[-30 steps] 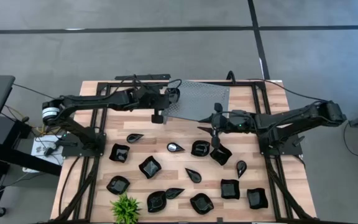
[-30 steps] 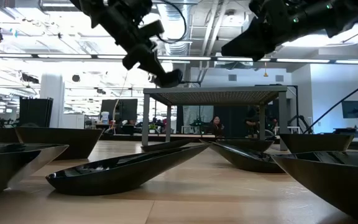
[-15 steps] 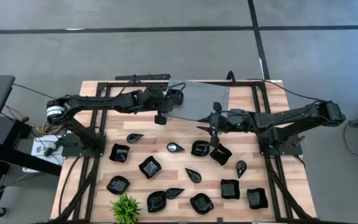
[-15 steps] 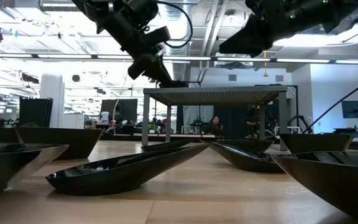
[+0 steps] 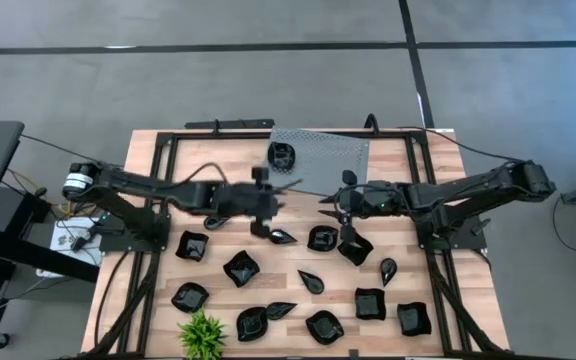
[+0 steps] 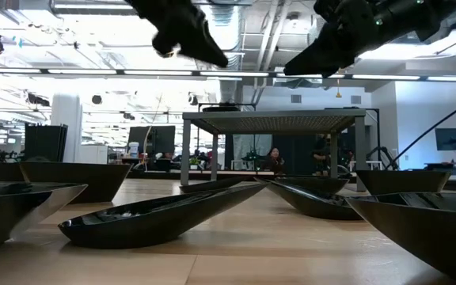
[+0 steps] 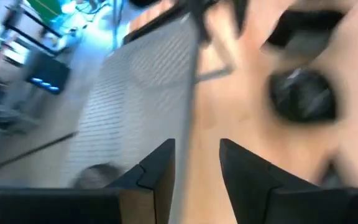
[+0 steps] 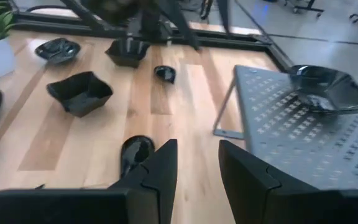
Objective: Pick & Place Mini shaped plates
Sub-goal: Stack the black leaf-shaped plate on the other black leaf-shaped plate on the shelf
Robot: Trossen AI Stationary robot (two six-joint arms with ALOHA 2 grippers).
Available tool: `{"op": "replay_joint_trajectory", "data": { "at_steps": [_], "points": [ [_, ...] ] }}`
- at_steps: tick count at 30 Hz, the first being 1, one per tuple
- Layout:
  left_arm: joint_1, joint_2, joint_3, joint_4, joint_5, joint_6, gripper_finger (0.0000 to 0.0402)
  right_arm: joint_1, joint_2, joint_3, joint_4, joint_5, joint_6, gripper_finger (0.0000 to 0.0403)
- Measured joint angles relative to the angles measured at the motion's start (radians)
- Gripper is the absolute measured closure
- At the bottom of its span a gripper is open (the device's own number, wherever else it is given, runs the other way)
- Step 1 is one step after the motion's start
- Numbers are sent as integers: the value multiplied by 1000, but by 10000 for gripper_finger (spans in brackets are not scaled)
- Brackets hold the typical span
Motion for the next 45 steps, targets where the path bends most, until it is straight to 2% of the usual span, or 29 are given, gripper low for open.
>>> {"op": "replay_joint_trajectory", "data": {
  "at_steps": [7, 15, 18, 25, 30, 38, 45],
  "points": [
    [-171, -9, -67, 1, 157, -255, 277, 81, 0, 0, -11, 0, 112, 290],
    [-268, -10, -164, 77, 168, -563, 280, 144, 10, 0, -9, -1, 151, 290],
    [-269, -9, -202, 90, 127, -652, 280, 163, 30, 0, -18, -2, 168, 290],
    [-240, -9, -233, 115, 58, -650, 280, 196, 182, 0, -59, -95, 118, 290],
    [-210, -10, -233, 141, 57, -644, 280, 200, 305, 38, -126, -100, 111, 290],
    [-187, -10, -233, 165, 57, -640, 280, 200, 457, 160, -353, -103, 110, 290],
    [-187, -9, -233, 178, 57, -641, 280, 187, 566, 237, -411, -76, 70, 292]
  ]
}}
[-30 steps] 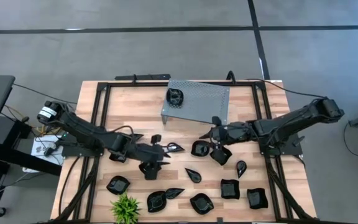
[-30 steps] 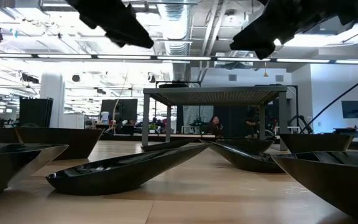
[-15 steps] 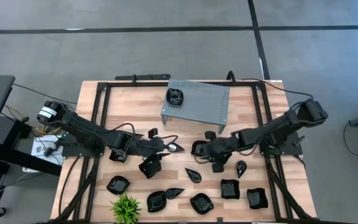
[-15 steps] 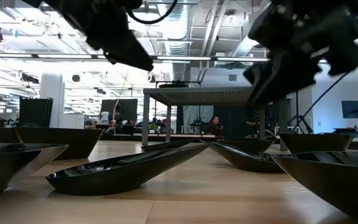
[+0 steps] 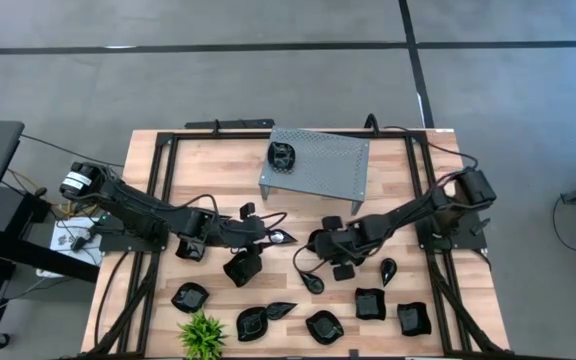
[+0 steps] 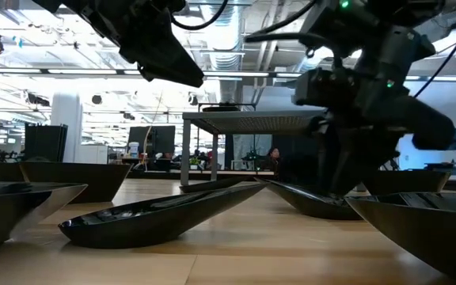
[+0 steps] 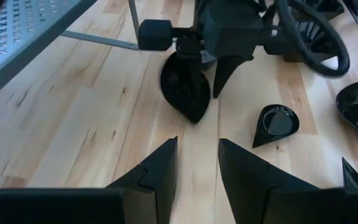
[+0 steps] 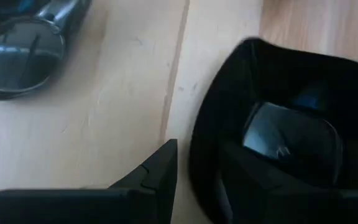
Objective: Pick & Place Mini shaped plates
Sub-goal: Stack the black leaf-shaped plate on the other black leaf-shaped plate on the shelf
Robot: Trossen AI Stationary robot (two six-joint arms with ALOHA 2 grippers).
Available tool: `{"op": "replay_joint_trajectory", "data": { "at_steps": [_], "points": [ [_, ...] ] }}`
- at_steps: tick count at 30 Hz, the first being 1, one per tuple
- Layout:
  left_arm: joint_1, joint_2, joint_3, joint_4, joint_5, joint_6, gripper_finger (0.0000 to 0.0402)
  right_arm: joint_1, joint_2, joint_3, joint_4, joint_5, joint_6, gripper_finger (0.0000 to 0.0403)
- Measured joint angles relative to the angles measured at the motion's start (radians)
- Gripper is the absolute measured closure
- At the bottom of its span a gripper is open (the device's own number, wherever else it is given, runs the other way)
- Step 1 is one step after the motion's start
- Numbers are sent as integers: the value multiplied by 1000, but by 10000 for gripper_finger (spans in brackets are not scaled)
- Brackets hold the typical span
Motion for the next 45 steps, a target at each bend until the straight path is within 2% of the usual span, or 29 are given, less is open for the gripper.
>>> {"op": "replay_joint_trajectory", "data": {
  "at_steps": [3, 8, 10, 15, 19, 27, 32, 36, 40, 43, 45],
  "points": [
    [0, 0, 0, 0, 0, 0, 280, -1, 17, 19, 0, 3, -42, 310],
    [0, 0, 0, 0, 0, 0, 280, -15, 26, 37, 2, 25, -69, 379],
    [0, 0, 0, 1, 0, 0, 280, -22, 26, 46, -9, 26, -69, 394],
    [0, 0, 0, 4, 0, 0, 280, -22, 26, 94, -68, 24, -69, 386],
    [-1, 0, 0, 7, 1, 0, 280, -22, 21, 166, -153, 20, -69, 400],
    [-1, 0, 0, 13, 1, 0, 280, -30, -31, 288, -310, 26, -69, 401],
    [-1, 0, -2, 17, 1, 0, 280, -36, -103, 343, -356, 99, -54, 401],
    [-13, -8, -3, 16, -26, 15, 280, -49, -179, 377, -403, 133, 18, 401],
    [-31, -63, -3, 21, -112, 90, 280, -71, -255, 393, -389, 215, -18, 401],
    [-37, -120, -3, 23, -143, 139, 280, -114, -283, 395, -269, 300, -54, 402],
    [-37, -154, -3, 24, -146, 142, 280, -157, -287, 395, -188, 316, -53, 402]
  ]
}}
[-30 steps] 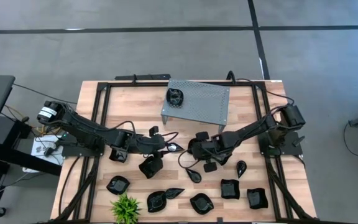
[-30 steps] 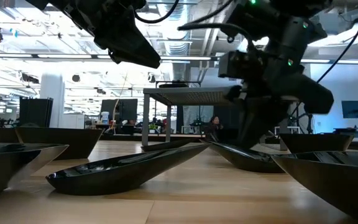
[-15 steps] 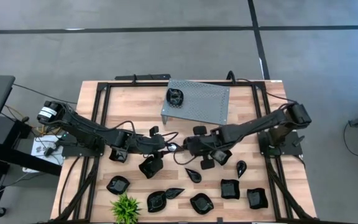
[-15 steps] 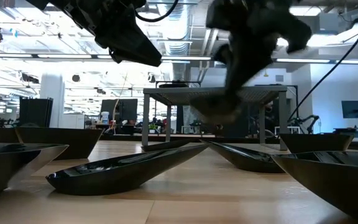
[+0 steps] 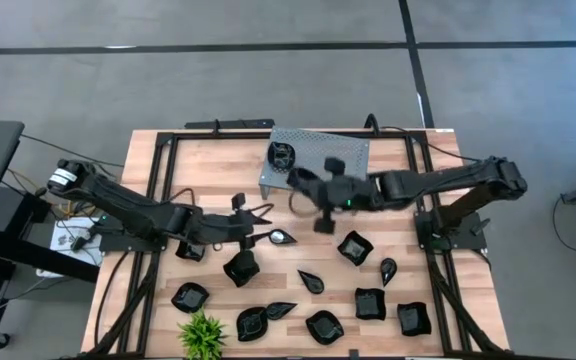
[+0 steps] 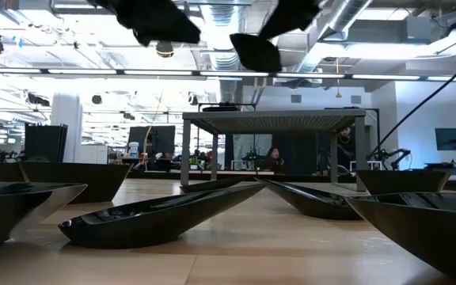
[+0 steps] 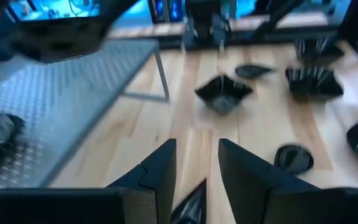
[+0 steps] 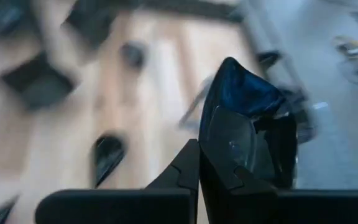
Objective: Pick & Place Mini shaped plates
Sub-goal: Stack the black leaf-shaped plate on the other black leaf-shaped plate on the shelf
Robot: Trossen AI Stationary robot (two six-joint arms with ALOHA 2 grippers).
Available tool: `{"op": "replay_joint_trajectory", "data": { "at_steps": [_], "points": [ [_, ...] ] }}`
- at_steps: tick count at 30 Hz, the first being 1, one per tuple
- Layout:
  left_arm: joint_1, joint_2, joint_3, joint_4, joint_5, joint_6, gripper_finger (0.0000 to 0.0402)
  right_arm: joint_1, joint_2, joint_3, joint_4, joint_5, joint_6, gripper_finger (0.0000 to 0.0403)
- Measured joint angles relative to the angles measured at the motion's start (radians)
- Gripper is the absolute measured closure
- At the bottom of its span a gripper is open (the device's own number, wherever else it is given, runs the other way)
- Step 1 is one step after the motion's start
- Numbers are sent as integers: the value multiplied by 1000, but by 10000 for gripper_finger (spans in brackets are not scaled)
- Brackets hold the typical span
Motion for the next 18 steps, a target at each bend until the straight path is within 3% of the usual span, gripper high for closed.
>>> {"op": "replay_joint_trajectory", "data": {
  "at_steps": [6, 11, 15, 18],
  "points": [
    [1, -54, 0, 1, -3, 0, 280, -185, 42, 3, 231, -12, 205, 402],
    [1, -48, -7, 0, -3, -2, 280, -317, 109, 0, 245, -174, 301, 402],
    [2, -34, -6, 5, -3, -1, 280, -353, 177, 0, 348, -295, 337, 402],
    [2, -33, -6, -4, -3, -3, 280, -358, 207, 2, 393, -320, 342, 402]
  ]
}}
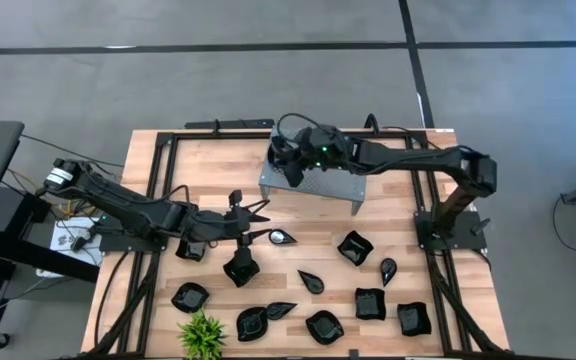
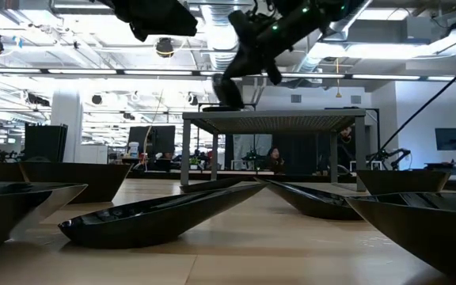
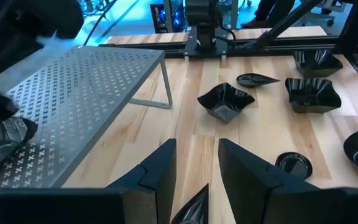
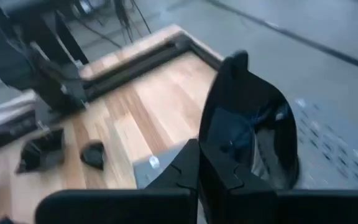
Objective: Pick & Place Mini shaped plates
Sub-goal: Stack the black leaf-shaped plate on the other black leaf-shaped plate on the shelf, then put the drop-shaped plate on the shelf
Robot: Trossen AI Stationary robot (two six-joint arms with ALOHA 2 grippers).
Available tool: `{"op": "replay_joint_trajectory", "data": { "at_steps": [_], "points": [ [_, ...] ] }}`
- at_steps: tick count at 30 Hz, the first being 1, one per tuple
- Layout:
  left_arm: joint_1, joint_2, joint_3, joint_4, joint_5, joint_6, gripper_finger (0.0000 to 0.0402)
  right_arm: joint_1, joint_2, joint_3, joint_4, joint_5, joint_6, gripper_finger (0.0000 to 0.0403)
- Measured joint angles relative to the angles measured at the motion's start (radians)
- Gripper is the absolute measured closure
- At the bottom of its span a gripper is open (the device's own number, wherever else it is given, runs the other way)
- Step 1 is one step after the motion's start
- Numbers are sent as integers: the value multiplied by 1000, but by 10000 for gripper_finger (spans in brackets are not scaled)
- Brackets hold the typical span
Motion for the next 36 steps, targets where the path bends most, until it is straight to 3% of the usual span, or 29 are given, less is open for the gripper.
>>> {"op": "replay_joint_trajectory", "data": {
  "at_steps": [13, 20, 30, 36],
  "points": [
    [0, 0, 0, 3, 0, 0, 280, -2, 16, -2, -21, 2, 36, 400],
    [0, 0, 0, 4, 0, 0, 280, -2, 16, -2, -30, 4, 31, 369],
    [0, 0, 0, 4, 0, 0, 280, 8, -7, -2, -36, 4, -149, 341],
    [0, -1, 0, 4, 0, 0, 280, 53, -142, -2, -93, 2, -296, 340]
  ]
}}
